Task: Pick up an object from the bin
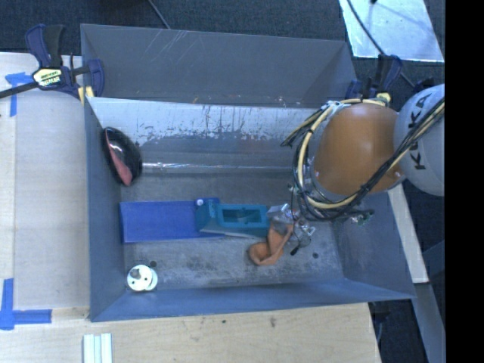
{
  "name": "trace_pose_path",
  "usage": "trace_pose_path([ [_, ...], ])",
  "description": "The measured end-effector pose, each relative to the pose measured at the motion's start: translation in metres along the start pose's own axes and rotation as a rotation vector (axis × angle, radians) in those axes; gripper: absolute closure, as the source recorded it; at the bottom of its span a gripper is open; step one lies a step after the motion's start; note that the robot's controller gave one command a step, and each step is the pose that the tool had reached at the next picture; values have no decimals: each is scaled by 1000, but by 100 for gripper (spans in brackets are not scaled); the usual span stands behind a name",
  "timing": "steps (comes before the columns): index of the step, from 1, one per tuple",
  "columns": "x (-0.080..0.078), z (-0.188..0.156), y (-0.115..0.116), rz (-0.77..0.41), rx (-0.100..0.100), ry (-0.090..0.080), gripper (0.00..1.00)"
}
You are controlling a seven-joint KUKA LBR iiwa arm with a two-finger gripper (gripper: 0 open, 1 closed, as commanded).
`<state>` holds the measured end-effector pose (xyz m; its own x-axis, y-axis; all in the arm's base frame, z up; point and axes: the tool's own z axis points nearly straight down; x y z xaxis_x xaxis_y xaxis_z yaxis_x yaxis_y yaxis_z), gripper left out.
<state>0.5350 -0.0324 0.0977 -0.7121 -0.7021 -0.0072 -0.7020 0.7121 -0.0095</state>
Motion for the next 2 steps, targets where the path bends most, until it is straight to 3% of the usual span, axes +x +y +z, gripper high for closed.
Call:
trace_pose_path([
  [2,-1,-12,1,0,-6,3,100],
])
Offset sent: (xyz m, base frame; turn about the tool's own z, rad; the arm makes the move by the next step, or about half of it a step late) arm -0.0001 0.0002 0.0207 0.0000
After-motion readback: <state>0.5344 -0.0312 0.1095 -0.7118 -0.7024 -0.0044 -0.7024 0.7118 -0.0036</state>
